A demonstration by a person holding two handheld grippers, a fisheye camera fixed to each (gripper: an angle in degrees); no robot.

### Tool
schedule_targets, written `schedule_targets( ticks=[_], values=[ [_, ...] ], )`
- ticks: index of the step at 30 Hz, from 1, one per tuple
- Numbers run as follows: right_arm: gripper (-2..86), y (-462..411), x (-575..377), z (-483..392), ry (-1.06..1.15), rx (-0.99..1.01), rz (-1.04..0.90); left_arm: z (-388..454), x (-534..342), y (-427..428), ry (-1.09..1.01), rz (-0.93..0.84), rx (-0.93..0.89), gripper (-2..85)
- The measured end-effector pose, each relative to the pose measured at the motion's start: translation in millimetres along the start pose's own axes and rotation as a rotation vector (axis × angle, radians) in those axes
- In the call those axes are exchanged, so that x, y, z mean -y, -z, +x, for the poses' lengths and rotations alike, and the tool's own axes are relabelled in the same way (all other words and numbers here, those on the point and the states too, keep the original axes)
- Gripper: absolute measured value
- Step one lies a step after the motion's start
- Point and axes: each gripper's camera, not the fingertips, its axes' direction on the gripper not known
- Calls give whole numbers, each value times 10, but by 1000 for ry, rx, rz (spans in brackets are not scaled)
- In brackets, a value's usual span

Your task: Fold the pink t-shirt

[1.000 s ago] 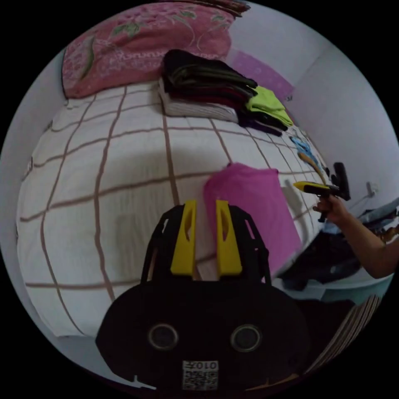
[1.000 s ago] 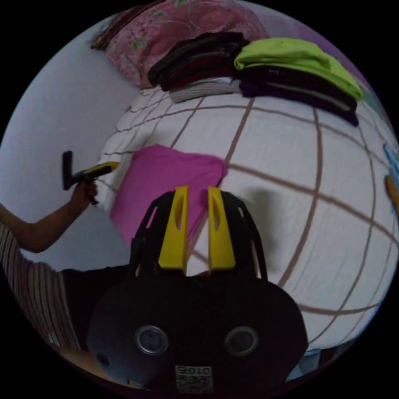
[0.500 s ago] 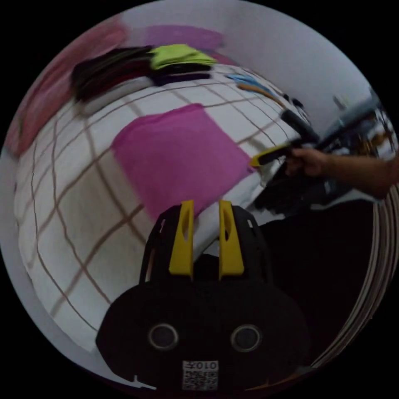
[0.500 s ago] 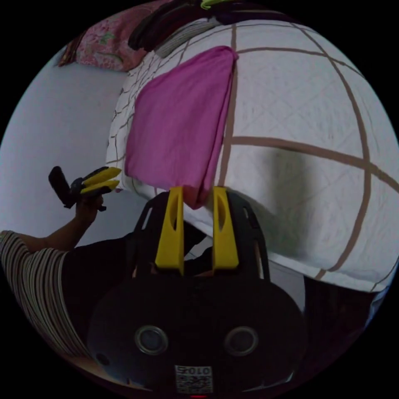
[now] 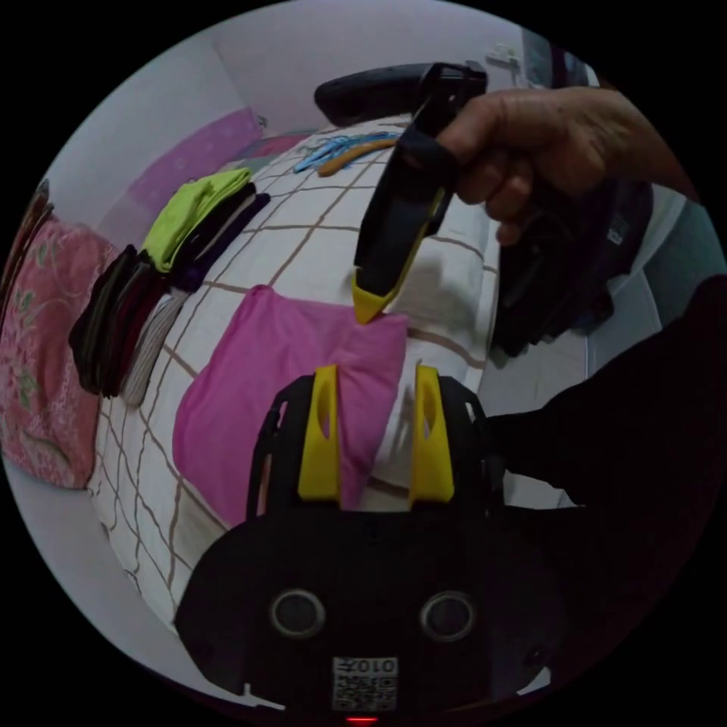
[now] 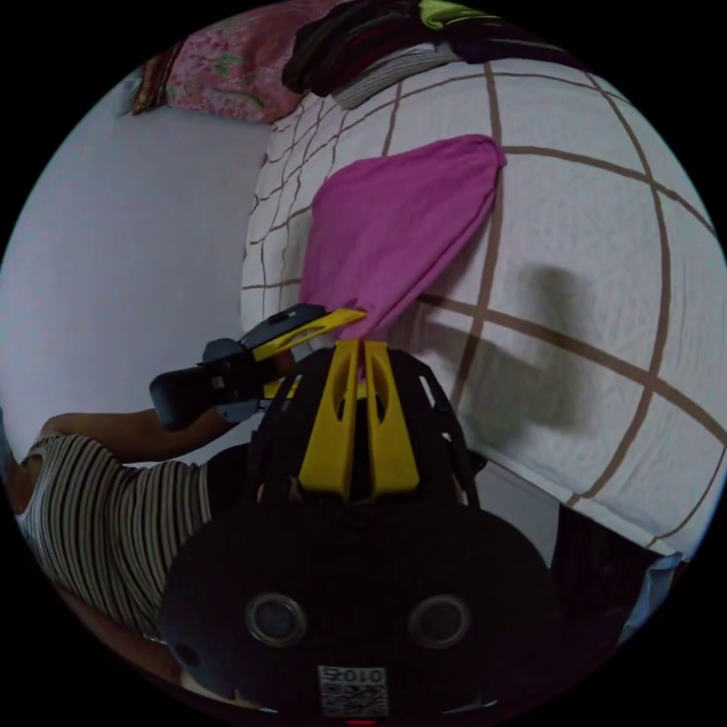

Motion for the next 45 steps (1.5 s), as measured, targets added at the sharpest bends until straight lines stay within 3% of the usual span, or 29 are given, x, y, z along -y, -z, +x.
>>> schedule_targets(
  ticks=[7, 10, 13, 16, 22, 27, 30, 33, 35, 40, 45],
  values=[
    [58, 10, -71, 181, 49, 51, 46, 76, -59, -33, 73, -12, 5, 64],
    [155, 29, -135, 289, 49, 65, 80, 42, -155, -37, 128, 6, -8, 56],
    [195, -45, -167, 515, -57, 164, 44, 101, -203, -84, 122, 8, 10, 51],
    [187, -128, -172, 741, -169, 360, 102, 191, -260, -186, 95, 4, 25, 49],
    [140, -473, 65, 1077, -307, 487, 82, 193, -452, -393, 106, 6, 32, 53],
    [80, -490, 197, 979, -228, 335, 35, 73, -689, -547, 134, 3, 0, 64],
    [65, -431, 212, 977, -212, 341, 11, -137, -1057, -484, 274, 47, -115, 77],
    [62, -360, 233, 969, -206, 385, 26, -369, -1711, -553, 493, 58, -344, 88],
    [61, -326, 261, 942, -193, 396, 30, -562, -2412, -806, 750, 91, -577, 98],
    [61, -252, 320, 860, -169, 474, 55, -830, -3658, -1394, 1265, 315, -863, 119],
    [61, -204, 338, 787, -159, 451, 43, -901, -3996, -1906, 1397, 470, -1044, 147]
  ],
)
